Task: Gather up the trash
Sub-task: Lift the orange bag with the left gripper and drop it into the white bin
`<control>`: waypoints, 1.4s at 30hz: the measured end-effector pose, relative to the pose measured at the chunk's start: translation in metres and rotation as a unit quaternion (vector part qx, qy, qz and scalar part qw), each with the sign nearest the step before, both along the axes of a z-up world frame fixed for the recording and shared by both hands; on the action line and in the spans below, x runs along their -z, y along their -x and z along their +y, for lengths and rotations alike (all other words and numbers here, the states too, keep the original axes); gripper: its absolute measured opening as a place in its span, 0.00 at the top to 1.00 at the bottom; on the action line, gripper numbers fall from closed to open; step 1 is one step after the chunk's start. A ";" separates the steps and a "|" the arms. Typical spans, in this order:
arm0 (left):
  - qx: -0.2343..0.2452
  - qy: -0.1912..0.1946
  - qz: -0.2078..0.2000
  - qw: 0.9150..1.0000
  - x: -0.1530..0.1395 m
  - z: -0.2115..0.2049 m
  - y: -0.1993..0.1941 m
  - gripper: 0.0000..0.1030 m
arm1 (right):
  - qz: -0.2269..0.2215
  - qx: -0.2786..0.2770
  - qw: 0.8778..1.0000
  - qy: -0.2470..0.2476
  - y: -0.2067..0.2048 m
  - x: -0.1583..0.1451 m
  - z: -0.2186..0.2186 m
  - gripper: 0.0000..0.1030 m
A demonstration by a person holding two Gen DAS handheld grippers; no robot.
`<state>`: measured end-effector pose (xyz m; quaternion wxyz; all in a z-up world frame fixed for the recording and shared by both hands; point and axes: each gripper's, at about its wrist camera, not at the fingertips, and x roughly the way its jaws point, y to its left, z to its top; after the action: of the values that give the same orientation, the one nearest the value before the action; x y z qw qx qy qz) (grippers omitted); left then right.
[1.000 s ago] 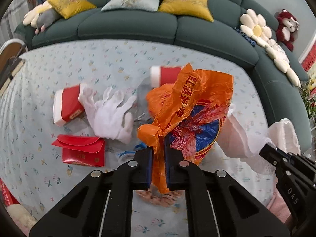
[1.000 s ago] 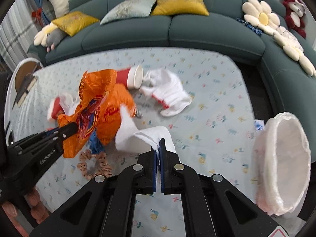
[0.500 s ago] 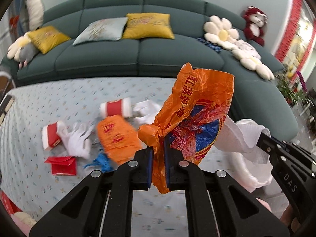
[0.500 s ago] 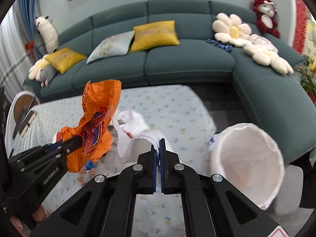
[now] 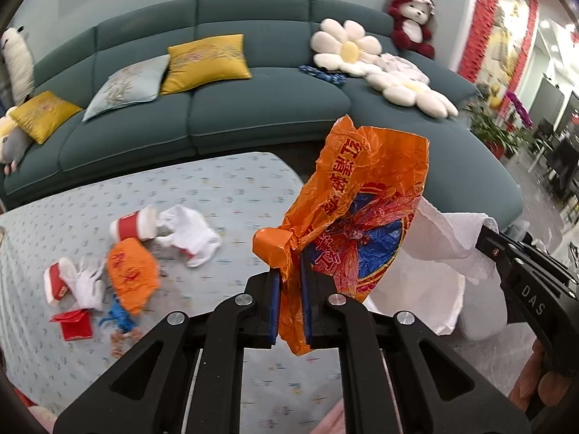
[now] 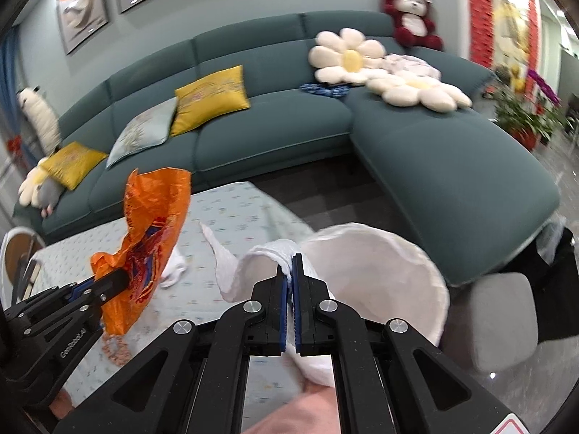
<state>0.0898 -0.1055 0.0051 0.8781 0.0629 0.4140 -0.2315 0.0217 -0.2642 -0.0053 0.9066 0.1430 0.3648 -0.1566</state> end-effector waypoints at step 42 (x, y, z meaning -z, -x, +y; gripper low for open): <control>0.015 -0.002 0.033 0.999 0.034 -0.058 0.011 0.36 | 0.012 0.064 0.997 -0.029 0.025 0.037 -0.055 0.58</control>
<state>0.0792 -0.1632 -0.0285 0.8604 0.0627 0.4420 -0.2456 -0.0034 -0.3195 -0.0425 0.8857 0.1907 0.3700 -0.2055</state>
